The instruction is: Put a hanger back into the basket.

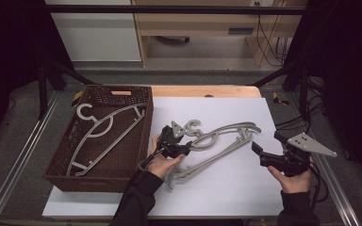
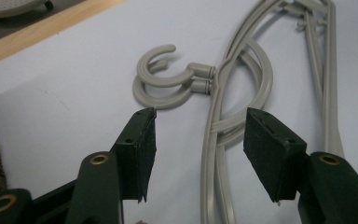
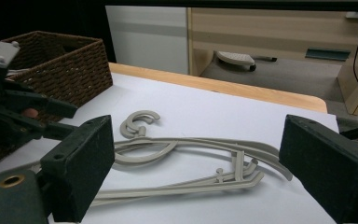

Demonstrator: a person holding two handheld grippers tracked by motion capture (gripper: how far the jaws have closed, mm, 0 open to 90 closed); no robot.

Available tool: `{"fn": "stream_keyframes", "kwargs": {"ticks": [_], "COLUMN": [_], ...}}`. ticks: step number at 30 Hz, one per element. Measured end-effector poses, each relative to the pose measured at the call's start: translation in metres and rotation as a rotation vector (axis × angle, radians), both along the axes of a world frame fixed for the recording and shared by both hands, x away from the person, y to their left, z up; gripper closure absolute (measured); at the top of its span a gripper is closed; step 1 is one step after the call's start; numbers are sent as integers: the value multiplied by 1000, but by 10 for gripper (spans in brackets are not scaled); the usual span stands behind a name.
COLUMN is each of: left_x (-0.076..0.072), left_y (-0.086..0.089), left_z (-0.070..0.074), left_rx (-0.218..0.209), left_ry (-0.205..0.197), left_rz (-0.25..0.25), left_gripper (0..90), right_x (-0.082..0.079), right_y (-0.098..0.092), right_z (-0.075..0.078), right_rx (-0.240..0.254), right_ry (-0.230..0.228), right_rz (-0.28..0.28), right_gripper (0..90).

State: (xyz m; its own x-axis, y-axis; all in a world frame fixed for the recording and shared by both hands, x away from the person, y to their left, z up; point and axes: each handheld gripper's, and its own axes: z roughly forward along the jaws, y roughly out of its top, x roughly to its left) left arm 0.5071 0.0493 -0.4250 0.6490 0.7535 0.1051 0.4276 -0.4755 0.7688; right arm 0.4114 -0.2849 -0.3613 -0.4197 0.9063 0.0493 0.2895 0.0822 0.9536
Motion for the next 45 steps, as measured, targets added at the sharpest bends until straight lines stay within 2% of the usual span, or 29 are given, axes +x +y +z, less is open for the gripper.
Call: {"fn": "stream_keyframes", "kwargs": {"ticks": [3,6,7,11,13,14,15,16,17,19,21,27,29,31,32,36,37,45], "left_x": [2,6,7,7,11,11,16,16,18,22,24,28,31,32,32,32,32,32], "left_y": [-2,-5,-12,-23,-33,-33,-34,-34,-33,-30,-30,-28,-25,-24,-22,-17,-17,-15], "left_z": [-1,3,8,13,7,7,-3,-3,-9,-19,-24,-31,-34,-34,-35,-35,-35,-34], "left_rx": [3,25,68,89,86,86,87,87,75,86,92,90,81,73,67,50,56,37], "left_ry": [2,0,-15,-25,5,5,36,36,47,80,91,114,158,161,179,202,200,248], "left_rz": [-5,-16,-24,-44,-56,-56,-48,-48,-42,-41,-38,-35,-33,-25,-21,-15,-8,-32], "left_gripper": [442,442,442,444,456,467,480,492,492,529,542,566,569,587,597,624,637,745], "right_x": [0,1,1,1,0,0,-1,-1,-1,0,0,1,1,1,1,1,1,0], "right_y": [1,2,2,2,1,1,1,1,0,0,0,1,1,1,1,1,1,1], "right_z": [-1,-1,-1,-1,-1,-1,0,0,0,0,-1,-2,-2,-2,-2,-2,-2,-1], "right_rx": [0,-1,0,1,0,0,4,4,6,9,5,-2,0,2,0,1,1,3], "right_ry": [2,4,4,6,3,3,1,1,1,2,6,9,8,8,7,7,7,5], "right_rz": [2,4,5,6,8,8,10,10,9,10,10,13,13,12,12,12,13,14], "right_gripper": [103,104,104,104,104,104,104,104,104,104,104,104,105,106,106,107,108,112]}}
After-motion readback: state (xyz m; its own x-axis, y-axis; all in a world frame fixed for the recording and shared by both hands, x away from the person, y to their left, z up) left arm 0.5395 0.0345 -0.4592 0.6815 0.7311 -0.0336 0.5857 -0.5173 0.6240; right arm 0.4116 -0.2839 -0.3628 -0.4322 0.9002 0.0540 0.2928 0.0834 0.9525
